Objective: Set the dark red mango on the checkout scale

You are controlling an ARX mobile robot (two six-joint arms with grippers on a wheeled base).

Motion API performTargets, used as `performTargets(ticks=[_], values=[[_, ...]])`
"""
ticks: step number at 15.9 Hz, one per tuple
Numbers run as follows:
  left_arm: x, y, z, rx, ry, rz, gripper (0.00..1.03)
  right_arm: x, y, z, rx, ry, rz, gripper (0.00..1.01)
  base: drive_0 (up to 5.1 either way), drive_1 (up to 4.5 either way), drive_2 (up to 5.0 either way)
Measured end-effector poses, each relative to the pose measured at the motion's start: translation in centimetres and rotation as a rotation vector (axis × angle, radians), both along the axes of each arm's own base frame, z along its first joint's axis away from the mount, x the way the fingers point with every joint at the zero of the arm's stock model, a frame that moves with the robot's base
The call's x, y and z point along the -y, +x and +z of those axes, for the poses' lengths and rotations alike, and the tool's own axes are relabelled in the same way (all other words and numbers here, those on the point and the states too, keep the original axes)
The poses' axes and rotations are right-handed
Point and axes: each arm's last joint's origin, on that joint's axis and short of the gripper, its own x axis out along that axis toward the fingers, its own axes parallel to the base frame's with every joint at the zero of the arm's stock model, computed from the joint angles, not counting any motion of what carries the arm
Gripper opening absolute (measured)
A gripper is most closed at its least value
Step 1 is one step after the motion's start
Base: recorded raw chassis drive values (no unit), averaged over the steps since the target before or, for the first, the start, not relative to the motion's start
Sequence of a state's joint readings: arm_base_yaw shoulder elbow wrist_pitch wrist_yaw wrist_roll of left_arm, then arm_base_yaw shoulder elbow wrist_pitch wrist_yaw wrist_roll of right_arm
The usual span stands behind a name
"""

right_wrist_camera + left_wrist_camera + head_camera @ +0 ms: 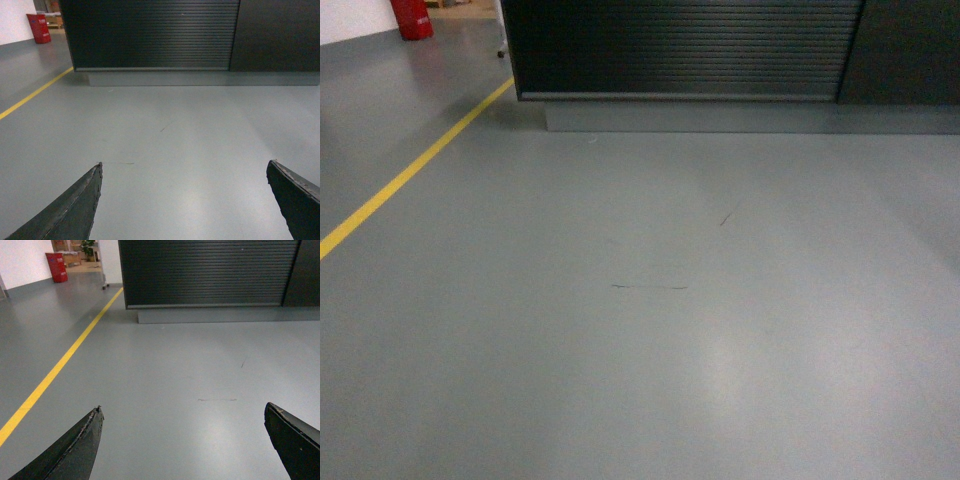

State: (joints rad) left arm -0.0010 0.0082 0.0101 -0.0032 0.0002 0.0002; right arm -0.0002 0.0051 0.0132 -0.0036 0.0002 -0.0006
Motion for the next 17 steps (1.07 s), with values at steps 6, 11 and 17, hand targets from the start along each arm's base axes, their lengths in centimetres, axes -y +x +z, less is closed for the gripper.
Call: performTargets(ticks=[6,11,17], values=[[0.0,0.0,0.01,0.001,0.0,0.0,0.98,0.0,0.0,0.0,0.0,0.0,0.0,0.98,0.0,3.98,-4.0],[0.0,0.0,0.0,0.0,0.0,0.0,0.98,0.0,0.0,0.0,0.0,0.0,0.0,0.98,-0.1,4.26,-4.4],[0.0,0.0,-0.01,-0.001,0.0,0.0,0.98,0.0,0.0,-0.02,-0.002,0.0,0.0,0.98,0.0,4.38,-4.3]])
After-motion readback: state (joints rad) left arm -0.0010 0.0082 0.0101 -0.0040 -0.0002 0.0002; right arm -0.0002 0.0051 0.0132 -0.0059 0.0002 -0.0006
